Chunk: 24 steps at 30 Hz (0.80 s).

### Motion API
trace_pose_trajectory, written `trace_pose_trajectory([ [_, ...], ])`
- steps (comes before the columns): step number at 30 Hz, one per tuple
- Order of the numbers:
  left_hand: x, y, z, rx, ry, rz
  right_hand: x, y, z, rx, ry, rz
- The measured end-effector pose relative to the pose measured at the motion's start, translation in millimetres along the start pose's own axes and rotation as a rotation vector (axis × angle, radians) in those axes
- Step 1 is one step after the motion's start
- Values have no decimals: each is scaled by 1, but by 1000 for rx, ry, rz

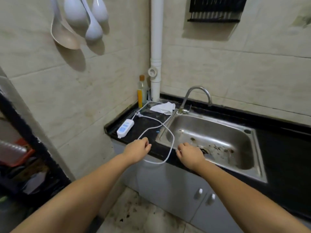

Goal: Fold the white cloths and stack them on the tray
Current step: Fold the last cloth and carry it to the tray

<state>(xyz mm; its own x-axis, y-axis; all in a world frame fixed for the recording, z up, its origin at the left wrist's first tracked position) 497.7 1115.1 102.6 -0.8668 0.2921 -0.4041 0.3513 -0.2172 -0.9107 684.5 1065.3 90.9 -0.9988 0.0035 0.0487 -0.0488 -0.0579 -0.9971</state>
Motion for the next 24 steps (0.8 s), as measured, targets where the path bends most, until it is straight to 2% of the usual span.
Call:
trace_pose_trajectory([
  [7,11,3,-114,75,4,8,-21,4,-121,40,8,-45],
  [12,17,13,-218,70,-18,55,-47,14,-226,53,-3,-35],
  [17,19,38,-326,138,-58,80,-82,37,-328,112,47,-120],
  [24,3,94,-423,202,-30,136,-104,87,-411,148,64,-188],
])
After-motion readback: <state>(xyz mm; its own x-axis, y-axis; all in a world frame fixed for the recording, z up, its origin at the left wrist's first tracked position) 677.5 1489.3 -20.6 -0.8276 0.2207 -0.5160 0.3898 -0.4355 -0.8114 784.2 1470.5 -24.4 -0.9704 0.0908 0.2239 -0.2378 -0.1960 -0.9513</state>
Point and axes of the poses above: each hand's wrist, its own z-axis away from the middle knuckle, its own y-axis out of the palm, x = y × z, the point moved 8 cm from there along -z, towards the middle knuckle, and after that the axes turned 3 degrees about z, right-handed, at the moved point
